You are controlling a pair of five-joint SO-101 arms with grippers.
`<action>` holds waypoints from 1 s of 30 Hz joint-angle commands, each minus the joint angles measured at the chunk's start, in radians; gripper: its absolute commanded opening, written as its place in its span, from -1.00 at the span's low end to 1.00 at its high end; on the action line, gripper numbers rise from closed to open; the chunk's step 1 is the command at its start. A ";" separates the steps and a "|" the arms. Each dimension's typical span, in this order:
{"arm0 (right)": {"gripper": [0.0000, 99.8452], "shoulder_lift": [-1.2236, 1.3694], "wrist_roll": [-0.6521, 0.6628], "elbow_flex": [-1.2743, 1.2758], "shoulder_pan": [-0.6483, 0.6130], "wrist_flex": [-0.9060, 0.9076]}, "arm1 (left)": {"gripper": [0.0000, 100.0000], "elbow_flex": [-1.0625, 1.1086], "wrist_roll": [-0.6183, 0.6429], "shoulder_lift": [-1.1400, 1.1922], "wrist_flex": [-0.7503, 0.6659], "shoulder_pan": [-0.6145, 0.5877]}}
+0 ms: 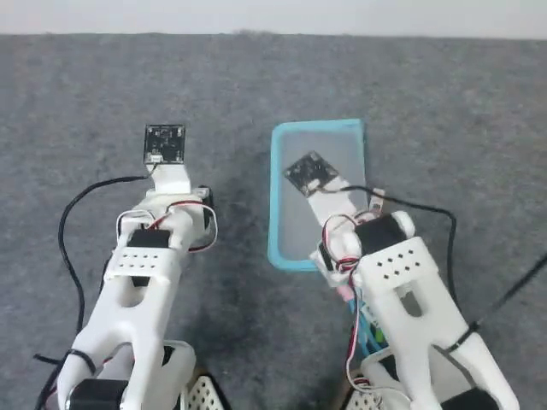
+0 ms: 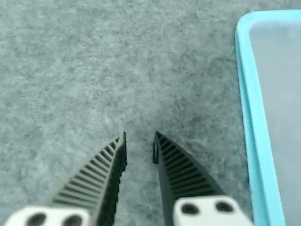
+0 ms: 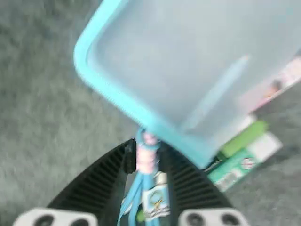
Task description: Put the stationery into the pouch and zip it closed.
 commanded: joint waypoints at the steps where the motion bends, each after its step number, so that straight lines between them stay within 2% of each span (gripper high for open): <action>1: -0.61 0.015 0.025 0.075 -0.064 -0.047 | -0.81 -0.025 -0.014 -0.005 0.006 -0.009; 9: -0.68 0.094 0.032 0.138 0.012 -0.122 | -0.81 -0.012 -0.014 -0.005 0.002 -0.008; 21: -0.70 0.360 0.051 0.138 0.013 -0.248 | -0.81 -0.013 -0.014 -0.005 0.002 -0.003; 26: -1.00 0.357 0.054 0.138 0.013 -0.259 | -0.81 -0.013 -0.014 -0.005 0.002 -0.002; 28: -0.96 0.364 0.058 0.143 0.013 -0.257 | -0.81 -0.013 -0.014 -0.005 0.002 -0.002; 30: -0.99 0.355 0.052 0.143 0.015 -0.257 | -0.81 -0.013 -0.014 -0.005 0.002 -0.002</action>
